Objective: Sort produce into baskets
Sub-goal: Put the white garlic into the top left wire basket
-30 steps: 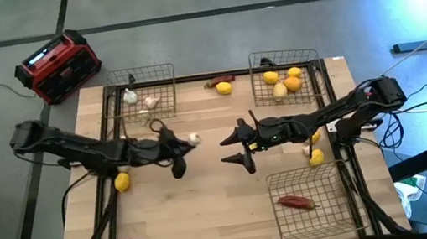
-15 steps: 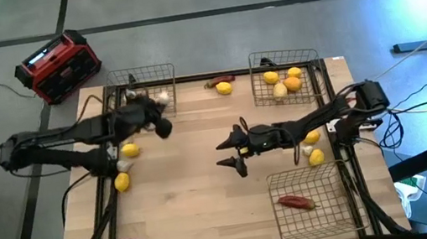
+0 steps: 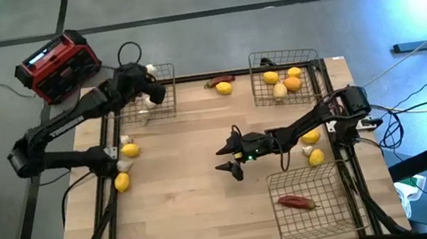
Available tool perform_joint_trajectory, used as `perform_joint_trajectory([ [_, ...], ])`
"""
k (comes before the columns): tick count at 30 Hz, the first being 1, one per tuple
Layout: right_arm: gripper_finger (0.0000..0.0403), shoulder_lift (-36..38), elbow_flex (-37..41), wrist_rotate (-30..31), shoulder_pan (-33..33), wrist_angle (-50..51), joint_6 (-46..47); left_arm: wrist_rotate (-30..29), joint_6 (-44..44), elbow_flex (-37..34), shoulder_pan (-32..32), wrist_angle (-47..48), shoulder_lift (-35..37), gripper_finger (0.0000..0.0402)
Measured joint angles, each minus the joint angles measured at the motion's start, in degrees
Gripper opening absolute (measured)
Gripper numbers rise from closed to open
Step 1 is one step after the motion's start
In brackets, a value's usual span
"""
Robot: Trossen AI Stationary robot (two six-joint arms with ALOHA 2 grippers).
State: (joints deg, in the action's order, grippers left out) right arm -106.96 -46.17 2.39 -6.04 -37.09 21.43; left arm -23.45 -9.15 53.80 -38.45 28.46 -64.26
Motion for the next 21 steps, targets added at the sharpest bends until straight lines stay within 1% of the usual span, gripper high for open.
perform_joint_trajectory([
  [3,0.0280,-0.70,-0.01,-0.01,0.00,-0.75,0.96,4.14,-1.08,1.82,-3.96,2.22,-3.30,0.0031],
  [6,0.0280,-0.88,0.00,-0.02,0.00,-0.42,1.16,6.46,-1.25,3.42,-7.62,5.30,-6.63,0.0031],
  [14,0.0280,-0.88,0.00,-0.02,0.02,-0.54,1.18,15.44,-3.13,3.76,-14.54,7.89,-14.21,0.0031],
  [21,0.0280,-0.88,0.00,-0.01,0.02,-0.54,1.15,15.92,-3.98,3.76,-16.14,9.85,-18.72,0.0031],
])
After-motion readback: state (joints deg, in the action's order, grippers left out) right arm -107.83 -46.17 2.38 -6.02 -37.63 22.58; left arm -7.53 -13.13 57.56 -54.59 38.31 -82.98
